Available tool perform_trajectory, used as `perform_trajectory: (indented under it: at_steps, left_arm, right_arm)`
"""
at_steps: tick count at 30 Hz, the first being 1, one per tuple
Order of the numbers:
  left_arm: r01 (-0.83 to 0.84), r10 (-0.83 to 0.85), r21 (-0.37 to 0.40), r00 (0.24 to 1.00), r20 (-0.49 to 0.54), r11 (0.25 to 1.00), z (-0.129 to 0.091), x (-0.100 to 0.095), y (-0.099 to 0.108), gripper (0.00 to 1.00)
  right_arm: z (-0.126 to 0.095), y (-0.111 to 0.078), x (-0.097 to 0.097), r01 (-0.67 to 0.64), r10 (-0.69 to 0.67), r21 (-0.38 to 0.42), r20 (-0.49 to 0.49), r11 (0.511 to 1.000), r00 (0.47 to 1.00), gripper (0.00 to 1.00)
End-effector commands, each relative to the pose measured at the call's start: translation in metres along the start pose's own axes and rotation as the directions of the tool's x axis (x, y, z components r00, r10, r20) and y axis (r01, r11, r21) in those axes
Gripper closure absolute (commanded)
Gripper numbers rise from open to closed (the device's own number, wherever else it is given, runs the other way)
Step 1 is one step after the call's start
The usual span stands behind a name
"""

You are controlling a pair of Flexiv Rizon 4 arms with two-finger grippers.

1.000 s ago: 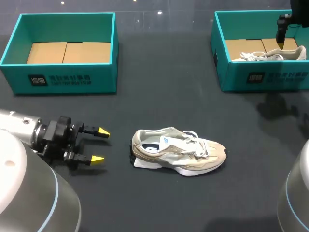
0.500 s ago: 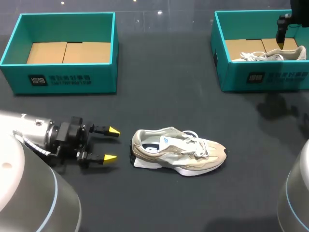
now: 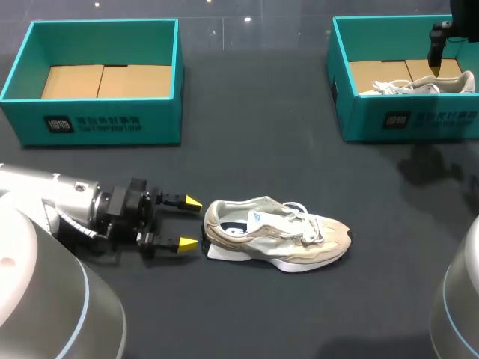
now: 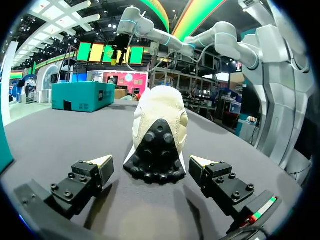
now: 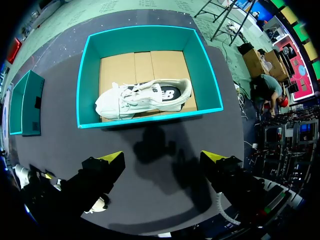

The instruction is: Take the shoe out of the shoebox, open the shoe tongue, remove and reinsert the insole, then place the shoe into the shoebox

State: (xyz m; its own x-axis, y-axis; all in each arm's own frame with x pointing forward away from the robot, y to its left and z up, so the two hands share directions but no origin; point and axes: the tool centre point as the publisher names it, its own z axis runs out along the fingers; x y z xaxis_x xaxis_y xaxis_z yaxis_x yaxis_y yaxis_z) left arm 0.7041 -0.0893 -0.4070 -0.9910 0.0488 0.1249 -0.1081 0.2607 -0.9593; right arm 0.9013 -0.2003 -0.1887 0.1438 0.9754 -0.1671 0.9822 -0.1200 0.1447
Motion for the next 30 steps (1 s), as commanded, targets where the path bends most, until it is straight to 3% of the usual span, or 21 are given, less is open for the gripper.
perform_trajectory:
  at_steps: [1, 30]
  left_arm:
    - [0.006, -0.006, 0.002, 1.0, -0.011, 1.0, 0.005, -0.003, 0.002, 0.0]
    - [0.003, -0.003, 0.01, 1.0, -0.03, 1.0, 0.028, 0.004, 0.003, 0.0]
  right_arm:
    - [0.0, 0.0, 0.0, -0.001, 0.001, -0.001, 0.001, 1.0, 1.0, 0.0]
    - [0.0, 0.0, 0.0, -0.001, 0.001, -0.001, 0.001, 1.0, 1.0, 0.0]
